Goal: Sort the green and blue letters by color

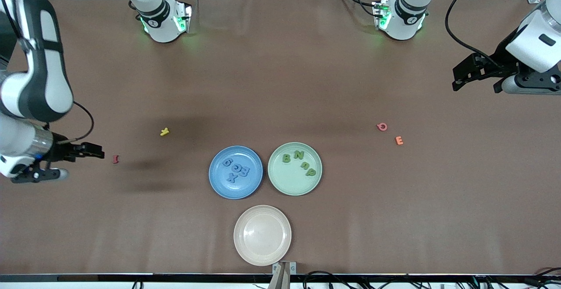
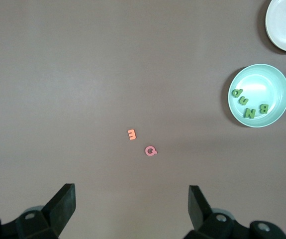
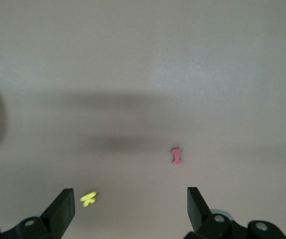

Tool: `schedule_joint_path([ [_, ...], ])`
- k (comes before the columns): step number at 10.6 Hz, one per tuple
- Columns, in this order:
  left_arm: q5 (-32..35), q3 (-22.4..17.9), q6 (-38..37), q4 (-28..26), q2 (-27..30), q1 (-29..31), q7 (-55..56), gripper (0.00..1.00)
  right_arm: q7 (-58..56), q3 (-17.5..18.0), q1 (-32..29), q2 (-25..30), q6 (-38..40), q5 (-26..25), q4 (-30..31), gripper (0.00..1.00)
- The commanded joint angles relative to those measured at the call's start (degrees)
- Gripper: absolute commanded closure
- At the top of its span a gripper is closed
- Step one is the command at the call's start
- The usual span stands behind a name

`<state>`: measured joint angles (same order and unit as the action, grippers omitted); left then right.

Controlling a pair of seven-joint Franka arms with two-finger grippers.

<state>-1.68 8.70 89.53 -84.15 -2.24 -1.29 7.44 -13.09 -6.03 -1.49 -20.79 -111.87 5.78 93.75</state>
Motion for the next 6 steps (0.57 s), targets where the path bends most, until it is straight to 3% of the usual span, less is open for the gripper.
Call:
schedule_joint_path([
  [1, -1.3, -0.3, 3.5, 0.0, -1.2, 0.2, -3.8, 0.0, 5.8, 1.0, 0.0, 9.9, 7.0, -1.6, 2.1, 0.0],
  [4, 0.2, -0.3, 4.2, -0.9, -1.3, -0.3, -5.1, 0.0, 11.7, 1.4, 1.3, 16.7, 13.1, -6.0, 0.4, 0.0],
  [6, 2.2, 0.2, 4.2, -1.3, -1.2, -0.6, -5.1, 0.0, 11.8, 1.8, 1.2, 16.3, 23.0, -6.0, -8.9, 0.0],
])
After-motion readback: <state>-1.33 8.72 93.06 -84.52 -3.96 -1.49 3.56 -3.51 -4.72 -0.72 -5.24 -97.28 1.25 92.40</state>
